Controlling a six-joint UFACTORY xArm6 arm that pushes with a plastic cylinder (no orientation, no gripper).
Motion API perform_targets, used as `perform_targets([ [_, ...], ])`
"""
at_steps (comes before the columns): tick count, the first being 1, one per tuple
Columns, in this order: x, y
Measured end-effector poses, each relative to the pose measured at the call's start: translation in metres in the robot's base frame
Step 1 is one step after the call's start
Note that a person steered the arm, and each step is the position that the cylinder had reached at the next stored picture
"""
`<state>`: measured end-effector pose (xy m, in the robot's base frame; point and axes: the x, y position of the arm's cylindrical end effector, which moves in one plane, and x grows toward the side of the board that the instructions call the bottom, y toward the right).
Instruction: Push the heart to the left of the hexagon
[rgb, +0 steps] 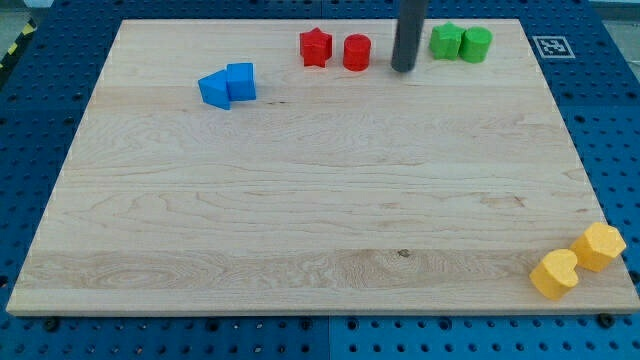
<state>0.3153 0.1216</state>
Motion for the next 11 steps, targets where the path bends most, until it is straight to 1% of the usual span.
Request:
perform_targets([
  [1, 0.035, 0.059],
  [2, 0.056, 0.149],
  [3, 0.117, 0.208],
  [4, 0.153, 0.224],
  [5, 0.208, 0.22],
  [6, 0.269, 0.199],
  [7, 0.291, 0.18],
  [8, 0.291, 0.156],
  [10, 0.292, 0.088],
  [11, 0.292, 0.076],
])
